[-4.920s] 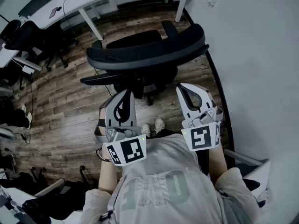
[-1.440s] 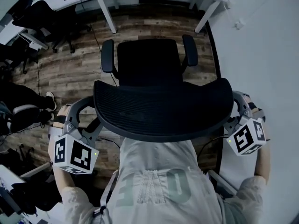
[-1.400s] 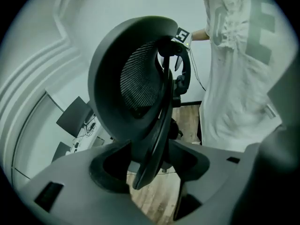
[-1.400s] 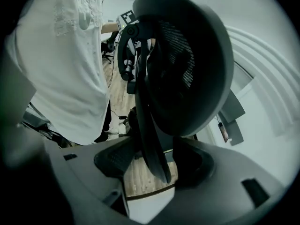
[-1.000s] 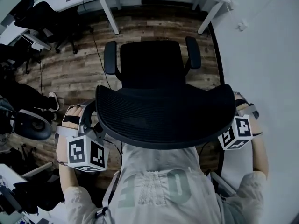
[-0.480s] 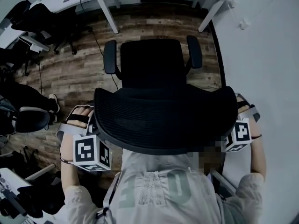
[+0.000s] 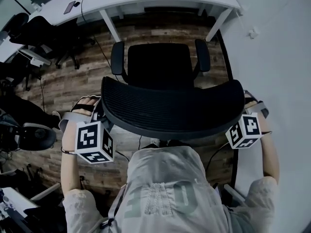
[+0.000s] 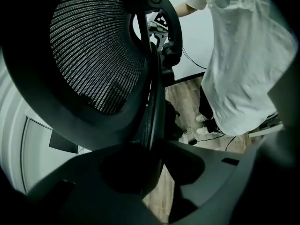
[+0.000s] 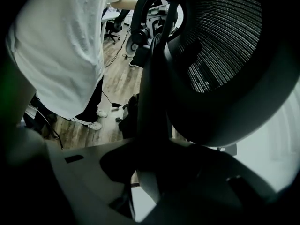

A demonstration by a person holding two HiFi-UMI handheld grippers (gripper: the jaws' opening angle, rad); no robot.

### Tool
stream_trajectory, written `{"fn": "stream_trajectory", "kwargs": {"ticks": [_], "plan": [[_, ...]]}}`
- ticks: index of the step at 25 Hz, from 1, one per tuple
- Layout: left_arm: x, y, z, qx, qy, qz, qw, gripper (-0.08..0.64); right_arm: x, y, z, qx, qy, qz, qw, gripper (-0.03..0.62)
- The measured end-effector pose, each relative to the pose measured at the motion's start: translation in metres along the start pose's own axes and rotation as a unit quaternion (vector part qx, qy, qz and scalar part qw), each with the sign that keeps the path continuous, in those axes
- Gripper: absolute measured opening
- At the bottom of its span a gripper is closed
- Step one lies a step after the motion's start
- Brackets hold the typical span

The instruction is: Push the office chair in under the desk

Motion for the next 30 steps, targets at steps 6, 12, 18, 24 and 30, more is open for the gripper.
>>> {"fn": "stream_trajectory", "kwargs": {"ticks": [6,12,18,24,30], "plan": [[-0.067,-0.036,-0.005,0.000,-0.006,0.006,1.0000,0.149,0.062,-0.046,0.026,-0.003,-0.009,0.004,1.000,0.123],[-0.130,-0.076,-0.027,0.008,-0.004,0.009,0.9999,0.146,0.130,-0.094,0.075,-0.022,0.004,0.017,1.000,0.123],[-0.212,-0.122,-0.046,-0.014,0.013,-0.008,0.9998,0.146,0.207,-0.140,0.119,-0.007,0.015,0.028,0.999,0.123],[-0.303,-0.169,-0.054,-0.033,0.039,-0.026,0.9983,0.152,0.289,-0.190,0.155,-0.003,0.026,0.034,0.999,0.120],[-0.384,-0.212,-0.056,-0.037,0.039,-0.025,0.9983,0.153,0.359,-0.238,0.181,-0.011,0.019,0.033,0.999,0.120]]}}
Point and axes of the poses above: the fingertips, and each gripper's own axes: y backward along the fingers, x to its right, z out of its underside, the point moved 1 cm from there along y, backward along the fingers, and after that the axes turned 13 degrees about y, right-handed, at the moved point
